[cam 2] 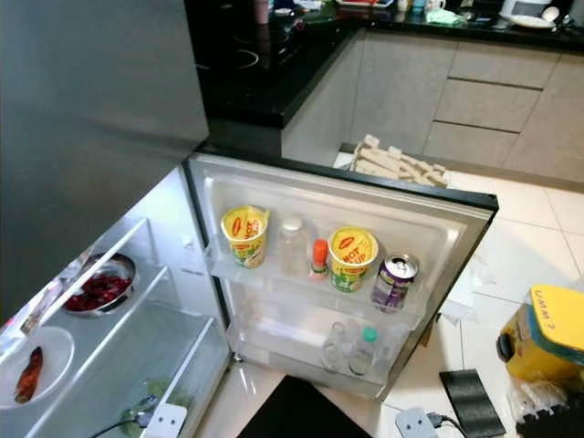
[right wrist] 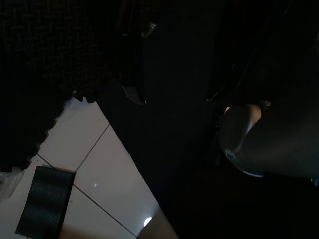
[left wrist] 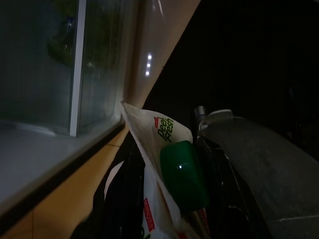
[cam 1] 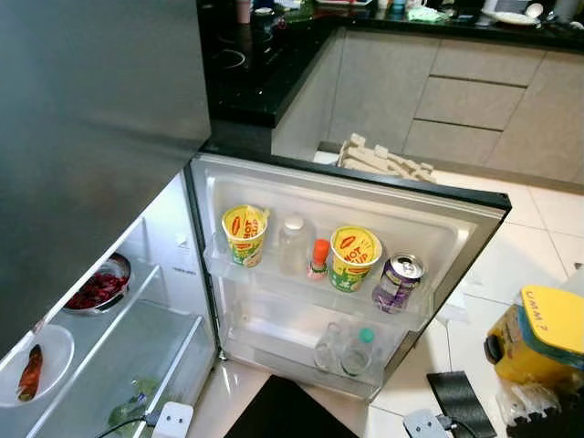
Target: Restocking fridge
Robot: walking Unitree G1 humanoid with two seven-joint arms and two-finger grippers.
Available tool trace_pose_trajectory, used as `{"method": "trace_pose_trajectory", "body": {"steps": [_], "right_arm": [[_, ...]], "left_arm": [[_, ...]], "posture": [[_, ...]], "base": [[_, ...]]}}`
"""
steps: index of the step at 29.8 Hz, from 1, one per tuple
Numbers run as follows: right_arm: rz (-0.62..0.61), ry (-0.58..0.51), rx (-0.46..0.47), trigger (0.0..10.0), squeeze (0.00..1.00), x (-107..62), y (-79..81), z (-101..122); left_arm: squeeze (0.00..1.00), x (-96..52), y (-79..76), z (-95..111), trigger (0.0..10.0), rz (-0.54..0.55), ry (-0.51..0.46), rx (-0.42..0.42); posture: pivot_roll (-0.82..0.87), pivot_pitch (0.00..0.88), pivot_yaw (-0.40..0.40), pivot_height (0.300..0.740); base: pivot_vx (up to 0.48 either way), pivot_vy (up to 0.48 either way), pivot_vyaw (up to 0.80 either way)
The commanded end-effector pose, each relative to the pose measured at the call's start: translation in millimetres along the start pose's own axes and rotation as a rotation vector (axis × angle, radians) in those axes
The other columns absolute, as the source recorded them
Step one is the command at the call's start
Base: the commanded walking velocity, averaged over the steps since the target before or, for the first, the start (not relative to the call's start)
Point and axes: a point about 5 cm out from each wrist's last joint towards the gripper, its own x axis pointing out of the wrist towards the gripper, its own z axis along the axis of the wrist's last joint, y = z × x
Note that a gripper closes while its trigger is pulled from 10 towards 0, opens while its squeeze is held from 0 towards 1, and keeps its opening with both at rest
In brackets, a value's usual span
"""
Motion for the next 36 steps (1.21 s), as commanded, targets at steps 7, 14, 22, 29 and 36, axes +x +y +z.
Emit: {"method": "trace_pose_trajectory", "body": {"steps": [7, 14, 22, 29, 36], "right_arm": [[0.005, 0.012, 0.015, 10.0, 0.0, 0.2, 4.2, -3.0], [0.004, 0.013, 0.015, 10.0, 0.0, 0.1, 3.4, -3.2], [0.004, 0.015, 0.016, 10.0, 0.0, 0.0, 3.4, -3.6], [0.003, 0.02, 0.018, 10.0, 0.0, -0.3, 3.1, -5.2], [0.003, 0.023, 0.02, 10.0, 0.0, -0.4, 3.2, -6.2]], "left_arm": [[0.0, 0.0, -2.5, -1.8, 10.0, -0.01, 0.008, 0.001], [0.0, 0.1, -4.8, -0.5, 10.0, -0.025, -0.01, -0.048], [0.0, 0.4, -10.1, -1.7, 10.0, -0.064, 0.003, -0.011], [0.0, 0.3, -10.3, -1.9, 10.0, -0.064, 0.001, -0.023], [0.0, 0.2, -9.9, -1.9, 10.0, -0.058, -0.004, -0.042]], "posture": [[-0.05, 0.0, -0.011, 0.74], [-0.05, 0.0, -0.013, 0.74], [-0.05, 0.0, -0.013, 0.74], [-0.05, 0.0, -0.013, 0.74], [-0.05, 0.0, -0.013, 0.74]], "base": [[0.287, 0.0, 0.0], [0.158, 0.0, 0.0], [0.0, -0.226, 0.0], [0.0, -0.48, 0.0], [0.0, -0.173, 0.0]]}}
